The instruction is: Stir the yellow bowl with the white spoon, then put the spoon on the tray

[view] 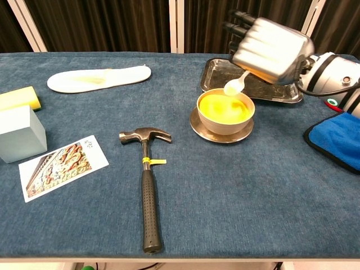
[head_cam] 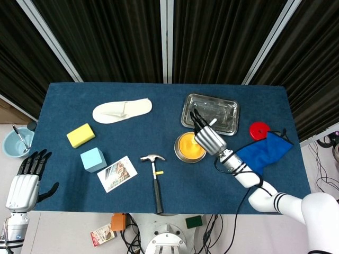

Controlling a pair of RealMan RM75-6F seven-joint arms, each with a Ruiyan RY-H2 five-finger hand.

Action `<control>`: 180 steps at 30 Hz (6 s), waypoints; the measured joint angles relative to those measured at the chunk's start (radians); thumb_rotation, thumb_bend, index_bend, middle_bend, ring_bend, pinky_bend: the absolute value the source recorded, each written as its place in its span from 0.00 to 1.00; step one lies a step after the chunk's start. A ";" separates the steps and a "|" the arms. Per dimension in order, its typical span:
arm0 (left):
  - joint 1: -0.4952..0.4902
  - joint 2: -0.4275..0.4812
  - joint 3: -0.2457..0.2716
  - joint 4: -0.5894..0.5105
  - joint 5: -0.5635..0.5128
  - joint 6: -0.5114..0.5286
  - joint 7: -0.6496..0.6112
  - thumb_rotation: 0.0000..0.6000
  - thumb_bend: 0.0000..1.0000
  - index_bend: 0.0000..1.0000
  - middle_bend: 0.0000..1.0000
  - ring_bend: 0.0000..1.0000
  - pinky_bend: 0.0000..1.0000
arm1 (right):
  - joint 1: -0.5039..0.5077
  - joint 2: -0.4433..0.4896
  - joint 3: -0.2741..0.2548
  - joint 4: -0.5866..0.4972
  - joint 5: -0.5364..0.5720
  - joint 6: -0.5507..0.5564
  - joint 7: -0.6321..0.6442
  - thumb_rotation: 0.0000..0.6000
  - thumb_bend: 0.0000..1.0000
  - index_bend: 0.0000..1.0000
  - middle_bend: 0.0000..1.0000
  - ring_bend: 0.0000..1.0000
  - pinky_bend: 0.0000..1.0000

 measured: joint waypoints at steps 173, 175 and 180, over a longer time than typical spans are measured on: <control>-0.001 -0.042 -0.007 0.026 -0.009 -0.009 -0.006 1.00 0.21 0.09 0.05 0.01 0.11 | 0.047 0.021 0.127 -0.198 0.339 -0.112 -0.399 1.00 0.44 0.77 0.33 0.00 0.00; -0.002 -0.041 -0.007 0.022 -0.008 -0.010 -0.001 1.00 0.21 0.09 0.05 0.01 0.11 | 0.045 0.006 0.151 -0.158 0.368 -0.112 -0.329 1.00 0.44 0.77 0.33 0.00 0.00; 0.003 -0.036 -0.005 0.015 -0.012 -0.005 0.004 1.00 0.21 0.09 0.05 0.01 0.11 | 0.055 -0.048 0.207 -0.039 0.463 -0.150 -0.207 1.00 0.44 0.76 0.33 0.00 0.00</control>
